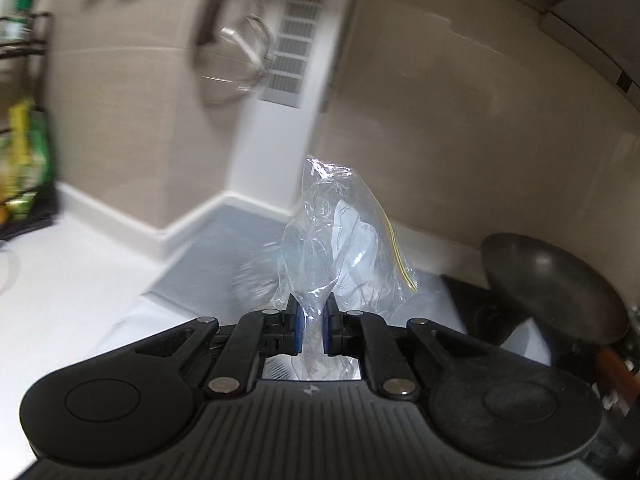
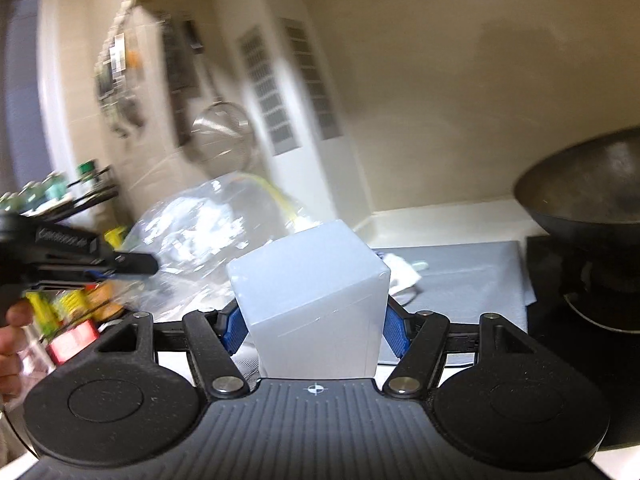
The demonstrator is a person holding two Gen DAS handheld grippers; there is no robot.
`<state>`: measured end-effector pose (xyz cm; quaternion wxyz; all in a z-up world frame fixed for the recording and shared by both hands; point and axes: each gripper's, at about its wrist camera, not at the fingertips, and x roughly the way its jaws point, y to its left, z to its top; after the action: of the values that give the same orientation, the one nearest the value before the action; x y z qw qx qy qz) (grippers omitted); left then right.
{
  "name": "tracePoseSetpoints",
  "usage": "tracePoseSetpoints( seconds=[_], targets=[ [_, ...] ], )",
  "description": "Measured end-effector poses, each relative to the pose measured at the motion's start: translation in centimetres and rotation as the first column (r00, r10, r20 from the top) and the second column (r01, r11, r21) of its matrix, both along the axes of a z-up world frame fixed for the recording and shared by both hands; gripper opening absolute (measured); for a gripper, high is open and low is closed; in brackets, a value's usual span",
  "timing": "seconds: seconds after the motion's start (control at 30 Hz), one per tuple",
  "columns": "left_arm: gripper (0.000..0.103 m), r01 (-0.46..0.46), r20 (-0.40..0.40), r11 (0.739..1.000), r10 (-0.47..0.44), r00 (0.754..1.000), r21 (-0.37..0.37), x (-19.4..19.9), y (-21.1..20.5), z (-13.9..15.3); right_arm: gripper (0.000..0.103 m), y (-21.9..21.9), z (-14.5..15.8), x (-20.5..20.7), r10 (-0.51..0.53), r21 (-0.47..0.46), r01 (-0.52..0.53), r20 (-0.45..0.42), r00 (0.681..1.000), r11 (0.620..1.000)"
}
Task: Collect trash
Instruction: 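Lift the clear bag with the left gripper while the right gripper lifts the frosted cup, then carry the bag and cup down over the blue-lined trash bin with both grippers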
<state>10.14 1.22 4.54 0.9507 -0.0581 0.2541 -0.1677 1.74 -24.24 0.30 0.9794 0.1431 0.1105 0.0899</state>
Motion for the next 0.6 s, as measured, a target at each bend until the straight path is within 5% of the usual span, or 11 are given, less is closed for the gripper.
tracePoseSetpoints(
  seconds=[0.23, 0.6],
  targets=[
    [0.009, -0.153, -0.001, 0.983, 0.154, 0.988, 0.105, -8.6, 6.9, -3.5, 0.068, 3.0, -1.0, -4.6, 0.088, -0.108, -0.091, -0.039, 0.995, 0.99],
    [0.01, -0.184, -0.286, 0.96, 0.24, 0.928, 0.211, -16.7, 11.3, -17.6, 0.068, 9.2, -10.8, -7.0, 0.21, -0.166, -0.276, -0.331, 0.92, 0.947]
  ],
)
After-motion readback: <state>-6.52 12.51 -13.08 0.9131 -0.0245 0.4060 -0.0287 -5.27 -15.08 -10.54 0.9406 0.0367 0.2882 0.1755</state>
